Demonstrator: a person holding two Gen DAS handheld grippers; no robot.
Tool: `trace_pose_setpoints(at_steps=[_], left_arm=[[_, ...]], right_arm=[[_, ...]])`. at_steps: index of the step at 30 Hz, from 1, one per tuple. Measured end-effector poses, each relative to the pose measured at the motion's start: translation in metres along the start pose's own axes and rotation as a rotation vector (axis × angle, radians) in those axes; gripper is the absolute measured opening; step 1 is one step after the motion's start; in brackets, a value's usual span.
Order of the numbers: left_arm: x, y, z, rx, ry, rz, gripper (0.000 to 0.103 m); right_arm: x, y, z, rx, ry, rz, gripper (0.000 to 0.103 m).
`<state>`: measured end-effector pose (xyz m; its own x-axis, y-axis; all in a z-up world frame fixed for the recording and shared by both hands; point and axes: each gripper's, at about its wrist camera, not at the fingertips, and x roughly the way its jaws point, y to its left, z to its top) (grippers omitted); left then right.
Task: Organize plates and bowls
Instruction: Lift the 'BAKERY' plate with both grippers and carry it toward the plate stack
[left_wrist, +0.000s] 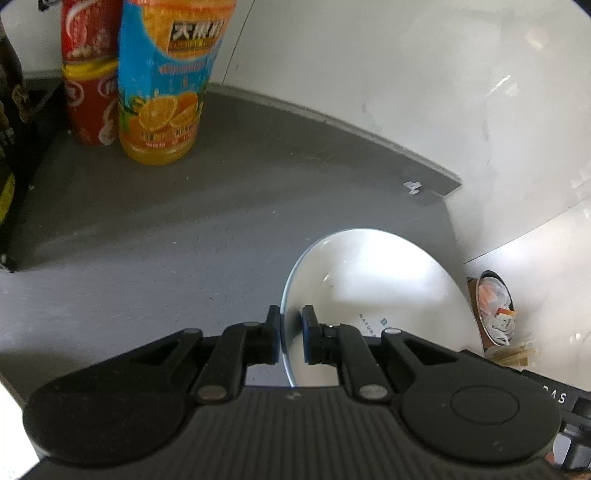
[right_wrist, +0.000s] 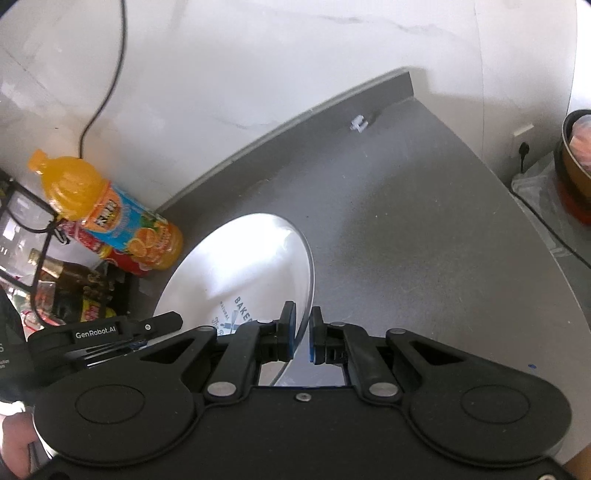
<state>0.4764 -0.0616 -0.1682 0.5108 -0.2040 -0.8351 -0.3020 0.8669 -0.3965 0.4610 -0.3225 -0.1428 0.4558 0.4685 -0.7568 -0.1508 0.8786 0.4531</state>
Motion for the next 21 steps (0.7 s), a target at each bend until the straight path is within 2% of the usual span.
trace_pose_setpoints(at_steps=[11,21], left_arm=[[-0.052,0.006,-0.017,0.028,-0.048,-0.021,0.010],[-0.094,0.030,-0.038,-0.002,-0.092,-0.011,0.010]], right_arm=[[-0.032,0.022,-0.029,-0.007,-0.057,0.017,0.007],[-0.045,0.052,-0.062,-0.053,-0.058,0.057,0.007]])
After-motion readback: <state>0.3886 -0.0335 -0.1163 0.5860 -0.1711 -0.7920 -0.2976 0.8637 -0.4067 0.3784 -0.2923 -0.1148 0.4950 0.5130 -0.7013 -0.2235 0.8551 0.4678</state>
